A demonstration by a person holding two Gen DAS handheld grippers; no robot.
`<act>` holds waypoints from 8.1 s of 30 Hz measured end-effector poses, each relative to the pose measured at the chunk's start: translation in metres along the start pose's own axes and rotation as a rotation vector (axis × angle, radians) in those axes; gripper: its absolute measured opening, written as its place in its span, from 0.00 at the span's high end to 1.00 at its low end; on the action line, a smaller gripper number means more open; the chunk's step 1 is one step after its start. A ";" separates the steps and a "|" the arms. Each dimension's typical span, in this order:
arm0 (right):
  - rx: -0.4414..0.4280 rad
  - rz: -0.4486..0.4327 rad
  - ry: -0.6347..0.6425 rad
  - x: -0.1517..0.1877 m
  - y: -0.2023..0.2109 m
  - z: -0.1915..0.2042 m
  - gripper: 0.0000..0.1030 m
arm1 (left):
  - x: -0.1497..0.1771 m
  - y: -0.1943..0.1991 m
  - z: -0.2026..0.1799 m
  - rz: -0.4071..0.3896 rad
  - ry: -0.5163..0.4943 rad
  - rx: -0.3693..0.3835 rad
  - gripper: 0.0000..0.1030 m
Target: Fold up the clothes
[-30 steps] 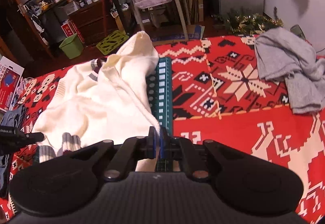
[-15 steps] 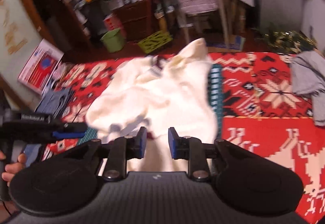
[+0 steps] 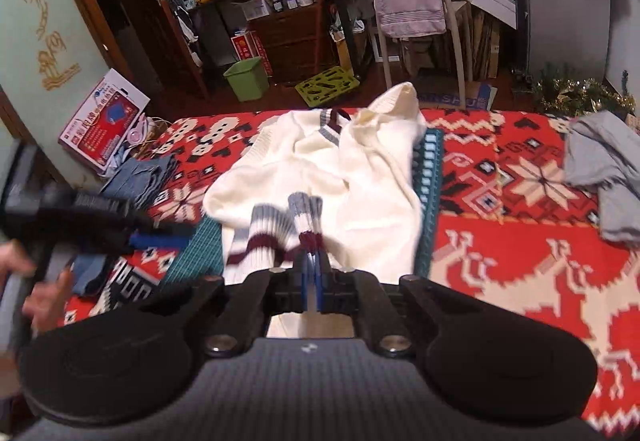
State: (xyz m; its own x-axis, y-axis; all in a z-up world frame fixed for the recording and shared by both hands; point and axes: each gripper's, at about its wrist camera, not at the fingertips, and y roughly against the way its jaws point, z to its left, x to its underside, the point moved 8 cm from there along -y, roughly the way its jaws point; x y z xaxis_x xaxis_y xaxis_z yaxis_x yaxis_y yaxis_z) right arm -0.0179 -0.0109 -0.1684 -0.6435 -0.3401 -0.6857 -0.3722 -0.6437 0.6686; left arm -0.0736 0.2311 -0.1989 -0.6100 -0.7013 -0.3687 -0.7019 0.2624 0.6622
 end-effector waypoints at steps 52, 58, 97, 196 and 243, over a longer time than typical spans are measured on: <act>0.042 0.086 -0.295 0.113 0.036 -0.041 0.91 | 0.130 0.087 0.038 0.138 0.072 -0.071 0.93; 0.059 0.081 -0.323 0.117 0.042 -0.046 0.87 | 0.124 0.091 0.048 0.115 0.061 -0.104 0.75; 0.215 0.150 -0.316 0.141 0.034 -0.057 0.95 | 0.091 0.076 0.087 0.013 -0.020 -0.246 0.96; 0.354 0.085 -0.284 0.126 0.034 -0.091 0.95 | 0.027 0.013 0.071 -0.048 -0.302 -0.302 0.77; 0.286 0.224 -0.248 0.177 0.074 -0.055 0.96 | 0.098 0.110 0.117 0.007 -0.105 -0.288 0.97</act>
State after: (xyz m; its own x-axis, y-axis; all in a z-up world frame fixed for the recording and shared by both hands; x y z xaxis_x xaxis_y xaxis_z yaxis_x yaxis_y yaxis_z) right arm -0.1231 -0.1566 -0.2560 -0.8576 -0.2527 -0.4480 -0.3526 -0.3453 0.8697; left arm -0.2540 0.2687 -0.2386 -0.6596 -0.6238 -0.4193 -0.5737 0.0574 0.8171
